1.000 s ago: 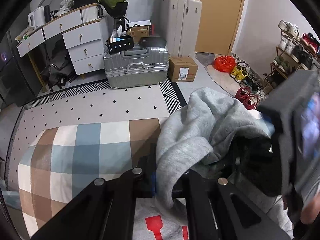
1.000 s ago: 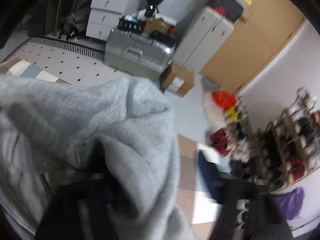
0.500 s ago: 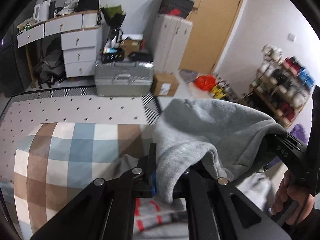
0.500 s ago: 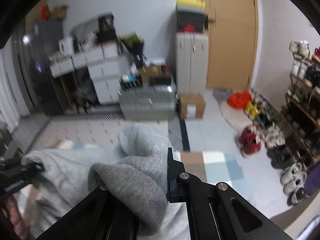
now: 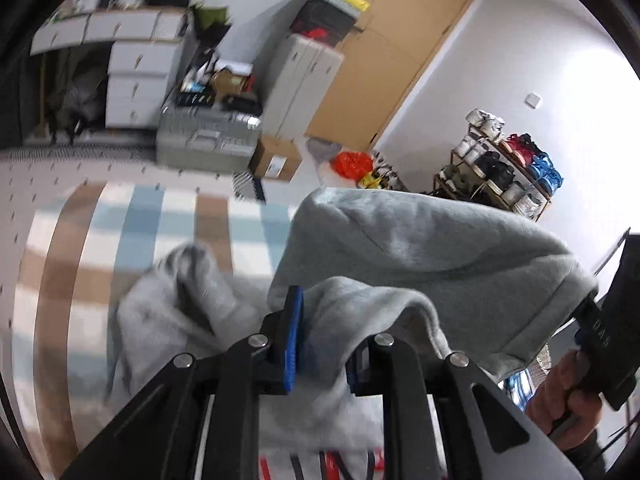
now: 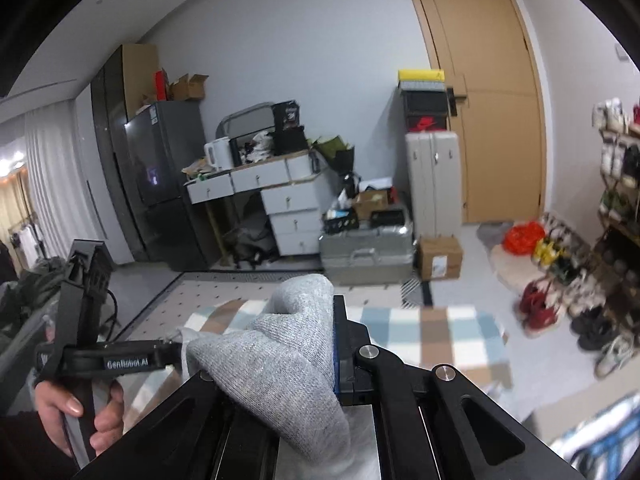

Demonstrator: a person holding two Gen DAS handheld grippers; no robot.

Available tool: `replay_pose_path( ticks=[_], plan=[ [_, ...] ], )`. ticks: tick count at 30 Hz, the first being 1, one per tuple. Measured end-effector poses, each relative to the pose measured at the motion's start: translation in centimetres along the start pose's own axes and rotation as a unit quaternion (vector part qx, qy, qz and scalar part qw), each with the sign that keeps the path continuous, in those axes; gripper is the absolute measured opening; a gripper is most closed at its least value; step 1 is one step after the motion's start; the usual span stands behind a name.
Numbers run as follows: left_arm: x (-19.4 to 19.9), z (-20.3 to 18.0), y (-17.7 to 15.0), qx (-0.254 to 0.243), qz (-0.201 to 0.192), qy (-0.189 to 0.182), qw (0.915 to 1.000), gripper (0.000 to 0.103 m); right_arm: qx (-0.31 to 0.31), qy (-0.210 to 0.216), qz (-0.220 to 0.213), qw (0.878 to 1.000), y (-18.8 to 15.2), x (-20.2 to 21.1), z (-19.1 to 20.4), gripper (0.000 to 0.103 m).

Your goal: Fold large clothes

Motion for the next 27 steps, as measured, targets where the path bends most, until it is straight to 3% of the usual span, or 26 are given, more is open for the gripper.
replay_pose_path(
  ticks=[3, 4, 5, 7, 9, 11, 13, 15, 18, 23, 25, 27],
  plan=[
    [1.7, 0.5, -1.3, 0.015, -0.007, -0.008, 0.9998, 0.015, -0.015, 0.004, 0.018, 1.000, -2.3, 0.6, -0.1, 0.002],
    [2.2, 0.4, -1.6, 0.018, -0.012, -0.011, 0.9997, 0.024, -0.018, 0.006, 0.023, 1.000, -2.9, 0.5, -0.1, 0.002],
    [2.8, 0.3, -1.9, 0.020, -0.017, -0.015, 0.9995, 0.046, -0.020, 0.004, 0.028, 0.999, -3.5, 0.6, -0.2, 0.002],
    [4.8, -0.4, -2.2, 0.020, -0.058, -0.031, 0.9976, 0.072, -0.021, 0.003, 0.038, 0.999, -4.5, 0.8, -0.2, 0.002],
    [6.6, -1.3, -2.4, 0.008, -0.102, -0.041, 0.9939, 0.077, -0.027, 0.005, 0.047, 0.999, -5.0, 0.7, -0.3, 0.002],
    [6.6, -2.6, -2.6, -0.023, -0.105, -0.044, 0.9933, 0.089, -0.021, 0.003, 0.051, 0.998, -5.3, 0.8, -0.1, 0.002],
    [5.2, -3.5, -3.2, -0.048, -0.076, -0.043, 0.9950, 0.089, -0.011, 0.001, 0.048, 0.999, -5.5, 1.2, 0.1, 0.002],
    [1.9, -4.6, -4.2, -0.075, -0.012, -0.051, 0.9958, 0.089, -0.011, 0.001, 0.052, 0.999, -5.8, 1.5, 0.2, 0.002],
    [-2.3, -5.2, -5.7, -0.111, 0.047, -0.030, 0.9923, 0.089, -0.012, -0.003, 0.056, 0.998, -6.0, 1.7, 0.2, 0.002],
    [-6.9, -5.3, -5.9, -0.144, 0.069, 0.020, 0.9870, 0.089, -0.003, -0.007, 0.056, 0.998, -5.6, 1.9, -0.2, 0.002],
    [-8.3, -4.9, -4.7, -0.158, 0.067, 0.077, 0.9821, 0.089, 0.002, -0.007, 0.054, 0.999, -5.5, 2.1, -0.1, 0.002],
    [-8.7, -4.6, -3.3, -0.165, 0.051, 0.106, 0.9792, 0.080, 0.005, -0.006, 0.052, 0.999, -5.6, 2.4, -0.2, 0.002]
  ],
)
Point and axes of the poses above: each gripper's, at about its wrist camera, not at the fingertips, and x roughly against the way its jaws point, z to its left, y to its top, the point moved 5 cm from there along -x, roughly the way its jaws point, and after that the axes turned 14 degrees about -y, right-handed, at the moved point
